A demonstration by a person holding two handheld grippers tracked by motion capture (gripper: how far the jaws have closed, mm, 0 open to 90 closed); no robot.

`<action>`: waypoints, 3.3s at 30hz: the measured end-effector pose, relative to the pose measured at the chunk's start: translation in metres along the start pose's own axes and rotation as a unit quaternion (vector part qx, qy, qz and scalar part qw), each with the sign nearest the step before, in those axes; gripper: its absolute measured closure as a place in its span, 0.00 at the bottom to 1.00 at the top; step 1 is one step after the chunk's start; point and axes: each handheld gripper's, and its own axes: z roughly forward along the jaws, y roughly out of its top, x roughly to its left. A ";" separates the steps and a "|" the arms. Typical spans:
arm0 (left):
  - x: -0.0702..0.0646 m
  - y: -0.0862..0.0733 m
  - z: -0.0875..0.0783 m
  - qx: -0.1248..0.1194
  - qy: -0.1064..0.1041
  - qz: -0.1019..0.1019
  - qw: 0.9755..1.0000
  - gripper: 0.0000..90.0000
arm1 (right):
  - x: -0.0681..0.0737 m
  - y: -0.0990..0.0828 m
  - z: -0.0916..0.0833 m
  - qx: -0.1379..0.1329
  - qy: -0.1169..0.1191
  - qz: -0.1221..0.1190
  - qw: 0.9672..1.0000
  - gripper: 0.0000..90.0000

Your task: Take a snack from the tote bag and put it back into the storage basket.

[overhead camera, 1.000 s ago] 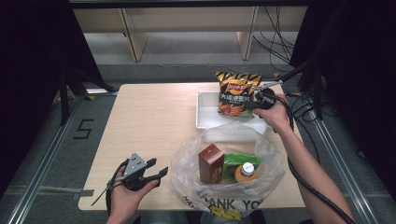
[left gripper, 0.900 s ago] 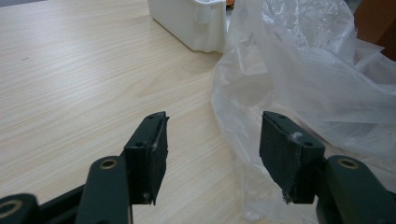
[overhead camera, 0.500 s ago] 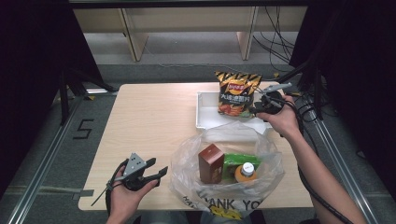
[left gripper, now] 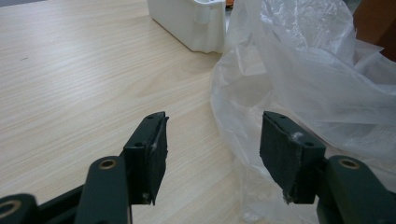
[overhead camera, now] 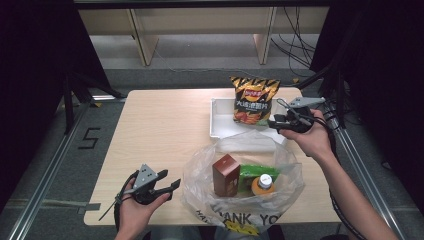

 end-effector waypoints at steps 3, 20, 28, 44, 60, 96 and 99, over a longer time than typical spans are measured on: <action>0.000 0.000 0.000 0.000 0.000 0.000 1.000 0.46 | 0.009 -0.002 -0.005 -0.005 0.007 -0.006 1.000 0.71; 0.000 -0.001 0.003 0.002 -0.001 -0.007 1.000 0.46 | 0.034 -0.016 -0.030 -0.026 0.026 -0.030 0.999 0.69; -0.002 -0.001 0.004 0.002 -0.004 -0.006 1.000 0.46 | 0.045 -0.022 -0.036 -0.044 0.032 -0.032 0.998 0.68; -0.003 0.000 0.002 -0.005 -0.003 -0.003 1.000 0.46 | 0.052 -0.023 -0.044 -0.049 0.038 -0.048 0.997 0.67; -0.004 0.001 0.002 -0.001 -0.004 0.002 1.000 0.46 | 0.054 -0.026 -0.053 -0.028 0.075 -0.061 0.995 0.66; -0.004 0.003 -0.003 -0.009 0.000 0.003 1.000 0.45 | 0.074 -0.041 -0.041 0.037 0.143 -0.107 0.983 0.65; -0.004 0.003 -0.003 -0.011 -0.002 -0.003 1.000 0.45 | 0.074 -0.041 -0.041 0.046 0.148 -0.109 0.982 0.65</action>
